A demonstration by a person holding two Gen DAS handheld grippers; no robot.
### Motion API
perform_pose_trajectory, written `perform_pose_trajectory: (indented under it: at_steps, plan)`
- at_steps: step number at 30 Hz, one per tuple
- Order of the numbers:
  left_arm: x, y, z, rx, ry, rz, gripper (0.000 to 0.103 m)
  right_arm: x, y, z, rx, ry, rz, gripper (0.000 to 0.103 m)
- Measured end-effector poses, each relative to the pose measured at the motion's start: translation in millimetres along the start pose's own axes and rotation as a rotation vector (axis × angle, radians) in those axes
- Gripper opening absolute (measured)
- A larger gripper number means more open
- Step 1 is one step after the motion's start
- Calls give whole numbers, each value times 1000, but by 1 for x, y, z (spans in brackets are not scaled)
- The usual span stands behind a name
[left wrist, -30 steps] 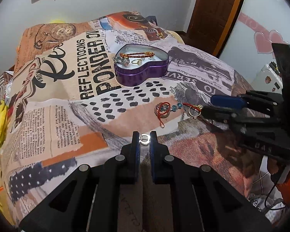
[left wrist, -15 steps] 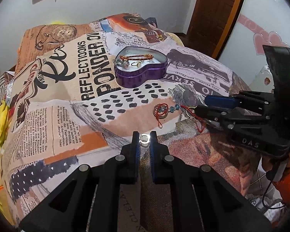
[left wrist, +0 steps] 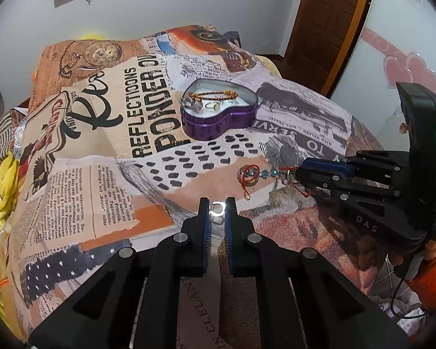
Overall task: Organize jewelry
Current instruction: 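Grasp a small silver ring with the right tool while the left tool lifts the charm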
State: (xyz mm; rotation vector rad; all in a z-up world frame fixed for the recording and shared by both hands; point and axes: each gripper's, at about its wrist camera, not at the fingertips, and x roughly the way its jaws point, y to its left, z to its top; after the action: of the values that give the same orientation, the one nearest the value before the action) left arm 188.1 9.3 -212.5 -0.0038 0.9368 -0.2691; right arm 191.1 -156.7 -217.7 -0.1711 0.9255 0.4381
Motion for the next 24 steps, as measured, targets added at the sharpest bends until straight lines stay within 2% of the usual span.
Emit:
perform_pose_trajectory:
  at_steps: [18,24]
  plan:
    - [-21,-6,25,-7,-82,-4,9,-49,-15,25,35,-143,-44,7]
    - [-20,-7,25,-5,-81,-12,9,-40,-15,18,33,-101,-32,8]
